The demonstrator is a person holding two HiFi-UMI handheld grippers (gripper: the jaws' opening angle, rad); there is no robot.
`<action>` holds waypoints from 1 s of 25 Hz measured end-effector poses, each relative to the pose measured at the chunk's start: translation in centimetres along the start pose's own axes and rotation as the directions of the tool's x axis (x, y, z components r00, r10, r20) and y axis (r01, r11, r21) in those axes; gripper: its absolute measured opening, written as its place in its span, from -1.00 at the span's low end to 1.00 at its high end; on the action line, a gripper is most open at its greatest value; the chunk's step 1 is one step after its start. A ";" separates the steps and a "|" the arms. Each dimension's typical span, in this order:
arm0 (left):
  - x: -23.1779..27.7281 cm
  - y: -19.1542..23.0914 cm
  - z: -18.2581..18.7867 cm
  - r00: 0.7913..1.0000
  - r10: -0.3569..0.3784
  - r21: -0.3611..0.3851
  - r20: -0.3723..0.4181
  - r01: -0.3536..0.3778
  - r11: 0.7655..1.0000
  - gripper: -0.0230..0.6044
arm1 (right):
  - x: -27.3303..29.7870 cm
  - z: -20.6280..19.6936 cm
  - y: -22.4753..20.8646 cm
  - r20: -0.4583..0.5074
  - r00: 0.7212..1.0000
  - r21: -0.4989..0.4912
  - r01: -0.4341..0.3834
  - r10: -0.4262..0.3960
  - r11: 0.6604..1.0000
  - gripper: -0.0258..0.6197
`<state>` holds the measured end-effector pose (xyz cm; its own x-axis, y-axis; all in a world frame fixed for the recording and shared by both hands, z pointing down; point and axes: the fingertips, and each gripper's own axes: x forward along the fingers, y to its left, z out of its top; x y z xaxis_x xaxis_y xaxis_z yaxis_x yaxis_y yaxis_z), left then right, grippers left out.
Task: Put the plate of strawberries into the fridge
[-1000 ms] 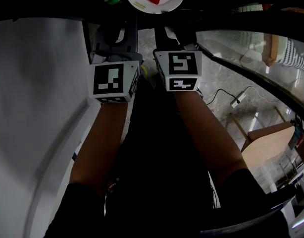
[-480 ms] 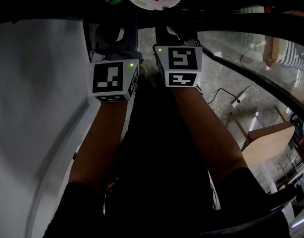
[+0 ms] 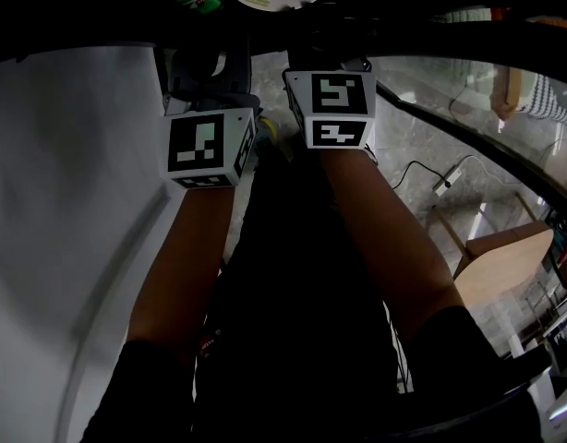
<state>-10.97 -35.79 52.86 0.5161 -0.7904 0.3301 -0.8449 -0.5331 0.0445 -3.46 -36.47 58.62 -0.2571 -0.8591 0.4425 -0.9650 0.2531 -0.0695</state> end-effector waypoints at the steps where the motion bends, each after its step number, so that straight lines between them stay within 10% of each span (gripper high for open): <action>1: 0.1 0.0 0.0 1.000 -0.002 -0.002 0.002 0.002 1.000 -0.87 | 0.1 0.0 0.0 0.003 1.000 0.000 0.000 0.000 1.000 -0.71; 25: -0.7 -0.8 4.9 0.998 -0.011 0.038 0.055 0.009 0.999 -0.87 | -4.4 6.6 -2.4 0.123 0.992 -0.037 0.031 -0.027 0.999 -0.71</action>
<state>-9.98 -36.27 48.01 0.5322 -0.7998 0.2776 -0.8343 -0.5512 0.0111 -0.38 -36.16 50.95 -0.2359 -0.9136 0.3312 -0.9700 0.2423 -0.0224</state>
